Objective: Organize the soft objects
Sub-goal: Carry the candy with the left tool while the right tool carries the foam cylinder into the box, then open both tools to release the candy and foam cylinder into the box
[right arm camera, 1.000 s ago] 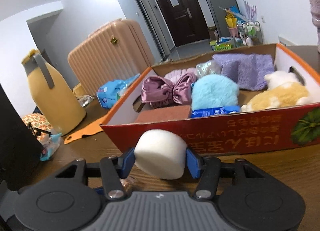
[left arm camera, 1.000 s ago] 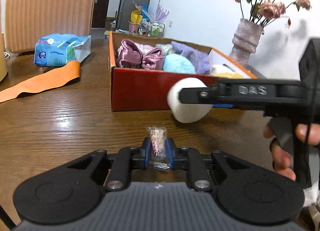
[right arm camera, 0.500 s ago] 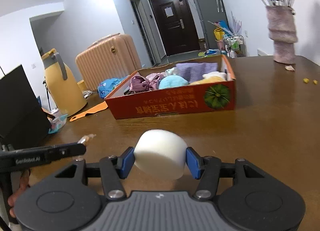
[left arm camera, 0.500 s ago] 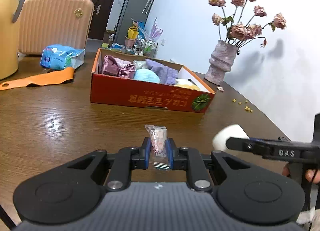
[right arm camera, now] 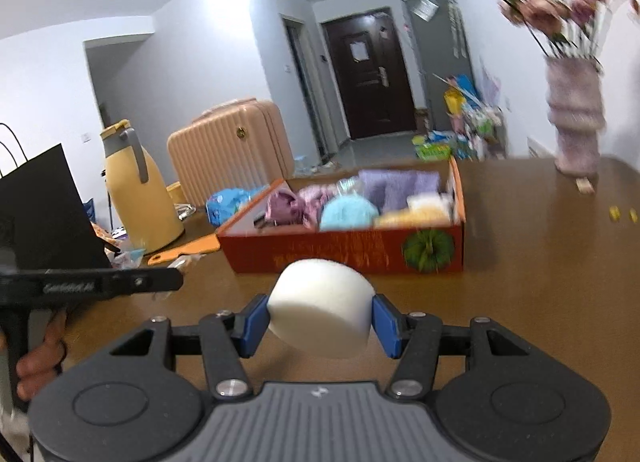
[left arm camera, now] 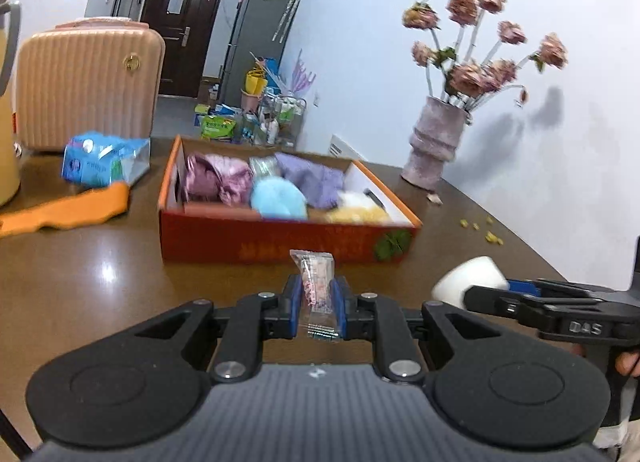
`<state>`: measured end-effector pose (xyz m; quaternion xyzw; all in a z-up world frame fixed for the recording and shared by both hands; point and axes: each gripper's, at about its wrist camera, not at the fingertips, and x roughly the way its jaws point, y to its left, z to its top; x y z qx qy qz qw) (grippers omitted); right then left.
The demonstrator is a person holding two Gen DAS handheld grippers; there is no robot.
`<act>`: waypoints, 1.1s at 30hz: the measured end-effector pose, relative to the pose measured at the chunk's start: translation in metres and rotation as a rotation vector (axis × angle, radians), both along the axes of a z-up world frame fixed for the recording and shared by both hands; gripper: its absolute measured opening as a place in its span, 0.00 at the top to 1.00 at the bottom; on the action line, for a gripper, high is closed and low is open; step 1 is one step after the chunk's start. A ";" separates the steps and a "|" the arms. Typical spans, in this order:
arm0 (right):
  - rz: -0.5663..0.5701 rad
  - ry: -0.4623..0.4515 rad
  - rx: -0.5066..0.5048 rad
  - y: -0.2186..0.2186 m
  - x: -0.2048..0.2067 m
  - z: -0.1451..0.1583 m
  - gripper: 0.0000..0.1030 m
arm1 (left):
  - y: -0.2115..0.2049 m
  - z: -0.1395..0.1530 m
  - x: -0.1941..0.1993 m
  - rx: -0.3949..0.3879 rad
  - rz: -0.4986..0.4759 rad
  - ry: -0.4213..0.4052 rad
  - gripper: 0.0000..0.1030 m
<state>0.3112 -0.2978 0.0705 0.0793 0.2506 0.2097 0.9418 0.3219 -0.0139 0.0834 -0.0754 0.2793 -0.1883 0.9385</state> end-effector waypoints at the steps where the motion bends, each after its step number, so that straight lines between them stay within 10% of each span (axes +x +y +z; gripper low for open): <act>1: 0.010 -0.007 -0.012 0.001 0.011 0.006 0.47 | 0.002 0.003 0.018 -0.010 0.003 0.011 0.83; 14: 0.099 0.109 -0.239 0.041 0.241 0.012 0.47 | 0.000 -0.032 0.254 0.109 0.205 0.291 0.83; 24: 0.117 0.283 -0.344 0.059 0.294 -0.046 0.38 | -0.011 -0.062 0.280 0.123 0.210 0.365 0.61; 33: 0.107 0.244 -0.303 0.047 0.285 -0.013 0.32 | -0.006 -0.032 0.266 0.119 0.211 0.311 0.53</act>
